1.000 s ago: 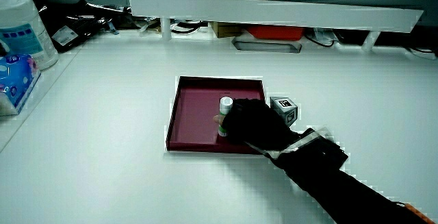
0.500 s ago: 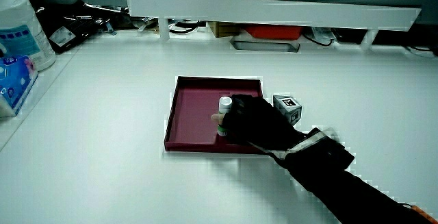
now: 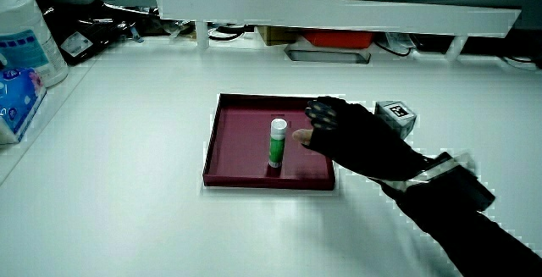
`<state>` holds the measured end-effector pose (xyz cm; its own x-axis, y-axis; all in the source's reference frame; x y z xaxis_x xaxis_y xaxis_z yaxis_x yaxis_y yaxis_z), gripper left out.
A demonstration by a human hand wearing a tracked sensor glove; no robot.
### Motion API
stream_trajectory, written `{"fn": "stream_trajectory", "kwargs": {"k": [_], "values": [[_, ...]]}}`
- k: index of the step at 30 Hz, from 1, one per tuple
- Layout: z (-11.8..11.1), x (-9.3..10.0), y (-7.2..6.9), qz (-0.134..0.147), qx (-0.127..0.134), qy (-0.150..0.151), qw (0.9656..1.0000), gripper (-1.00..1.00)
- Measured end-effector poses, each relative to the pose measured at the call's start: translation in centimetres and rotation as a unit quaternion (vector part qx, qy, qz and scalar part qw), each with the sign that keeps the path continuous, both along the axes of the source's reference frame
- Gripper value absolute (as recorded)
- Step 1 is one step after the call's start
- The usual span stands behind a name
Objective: Place glue stick
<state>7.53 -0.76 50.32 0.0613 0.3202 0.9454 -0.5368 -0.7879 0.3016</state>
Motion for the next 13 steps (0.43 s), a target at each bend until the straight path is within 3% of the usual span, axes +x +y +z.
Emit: {"fn": "stream_trajectory", "kwargs": {"k": [3, 5, 9, 10, 11, 12, 13], "values": [[-1.7, 1.5, 0.0, -0.023, 0.025, 0.02, 0.9992, -1.0], [-3.1, 2.5, 0.0, -0.05, 0.026, 0.059, 0.9967, -1.0], [-5.0, 4.3, 0.1, -0.079, 0.042, 0.069, 0.9936, -1.0], [-5.4, 4.9, 0.1, -0.092, 0.039, 0.1, 0.9899, -1.0], [-6.0, 5.3, 0.2, -0.097, 0.038, 0.094, 0.9901, -1.0], [-6.2, 5.8, 0.2, -0.114, 0.052, 0.101, 0.987, -1.0], [-6.7, 6.1, 0.2, -0.127, 0.045, 0.112, 0.9844, -1.0]]}}
